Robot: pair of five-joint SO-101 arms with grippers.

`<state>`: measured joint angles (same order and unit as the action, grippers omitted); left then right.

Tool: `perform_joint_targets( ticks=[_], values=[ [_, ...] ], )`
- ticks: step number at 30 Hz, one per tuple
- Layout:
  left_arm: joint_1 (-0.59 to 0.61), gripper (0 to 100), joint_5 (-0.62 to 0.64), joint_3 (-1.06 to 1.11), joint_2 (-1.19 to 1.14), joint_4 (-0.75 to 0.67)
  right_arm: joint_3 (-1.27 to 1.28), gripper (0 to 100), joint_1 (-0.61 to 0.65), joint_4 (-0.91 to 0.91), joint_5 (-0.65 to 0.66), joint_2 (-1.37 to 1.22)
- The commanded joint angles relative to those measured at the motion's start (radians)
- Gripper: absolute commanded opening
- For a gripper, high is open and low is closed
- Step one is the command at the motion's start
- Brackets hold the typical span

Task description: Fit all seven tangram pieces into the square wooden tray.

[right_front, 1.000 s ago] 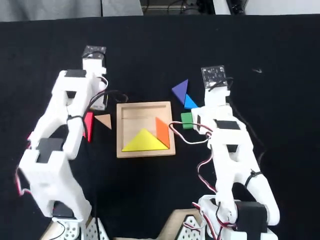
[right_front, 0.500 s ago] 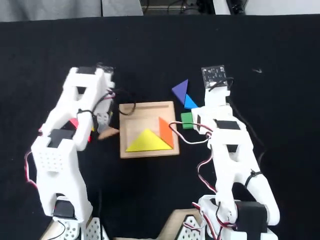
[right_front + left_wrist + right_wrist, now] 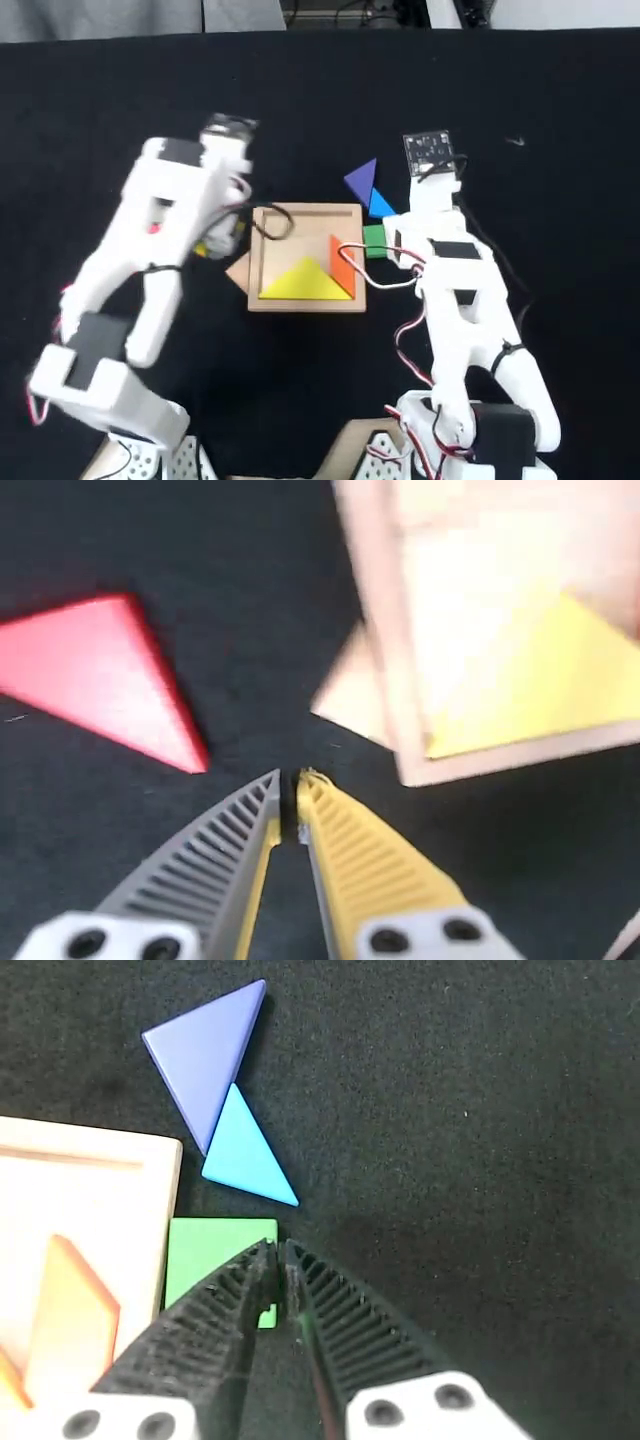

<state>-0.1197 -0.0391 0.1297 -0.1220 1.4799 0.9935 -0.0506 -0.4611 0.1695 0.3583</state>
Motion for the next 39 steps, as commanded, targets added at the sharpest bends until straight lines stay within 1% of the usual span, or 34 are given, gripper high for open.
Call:
perform_joint_targets(
  ticks=[1,4,7,8,10,12,15,18,20,23,24,26,28,31,34,37,39],
  values=[
    [0.17,5,0.009,0.019,0.112,0.011,-0.002,1.5,-0.006,0.017,0.009,0.002],
    [0.298,5,0.006,0.116,0.155,-0.041,-0.022,1.5,0.057,-0.06,0.011,0.012],
    [0.403,5,0.003,0.297,0.23,-0.187,-0.091,1.5,0.181,-0.201,0.003,0.024],
    [0.424,5,0.003,0.369,0.262,-0.236,-0.117,1.5,0.232,-0.242,-0.005,0.03],
    [0.453,5,0.002,0.504,0.334,-0.318,-0.171,1.5,0.338,-0.311,-0.061,0.035],
    [0.473,5,0.002,0.608,0.397,-0.373,-0.211,1.5,0.431,-0.338,-0.094,0.022],
    [0.526,5,-0.051,0.691,0.462,-0.396,-0.255,1.5,0.548,-0.333,-0.109,-0.022],
    [0.624,5,-0.071,0.725,0.474,-0.402,-0.341,1.5,0.632,-0.331,-0.11,-0.116],
    [0.699,5,-0.064,0.743,0.474,-0.416,-0.424,1.5,0.669,-0.333,-0.11,-0.199],
    [0.812,5,-0.04,0.774,0.476,-0.483,-0.555,1.5,0.724,-0.339,-0.112,-0.337],
    [0.849,5,-0.032,0.779,0.476,-0.508,-0.601,1.5,0.741,-0.339,-0.127,-0.383],
    [0.898,5,-0.017,0.783,0.476,-0.539,-0.685,1.5,0.772,-0.339,-0.203,-0.479],
    [0.906,5,-0.009,0.786,0.474,-0.552,-0.765,1.6,0.793,-0.367,-0.305,-0.565],
    [0.883,5,-0.014,0.788,0.474,-0.552,-0.894,1.6,0.799,-0.468,-0.459,-0.668],
    [0.88,5,-0.012,0.789,0.474,-0.554,-1.038,2.0,0.787,-0.617,-0.539,-0.748],
    [0.877,5,-0.011,0.783,0.474,-0.555,-1.155,9.6,0.769,-0.724,-0.589,-0.82],
    [0.849,5,-0.011,0.788,0.474,-0.571,-1.216,15.2,0.76,-0.77,-0.631,-0.871]
  ],
)
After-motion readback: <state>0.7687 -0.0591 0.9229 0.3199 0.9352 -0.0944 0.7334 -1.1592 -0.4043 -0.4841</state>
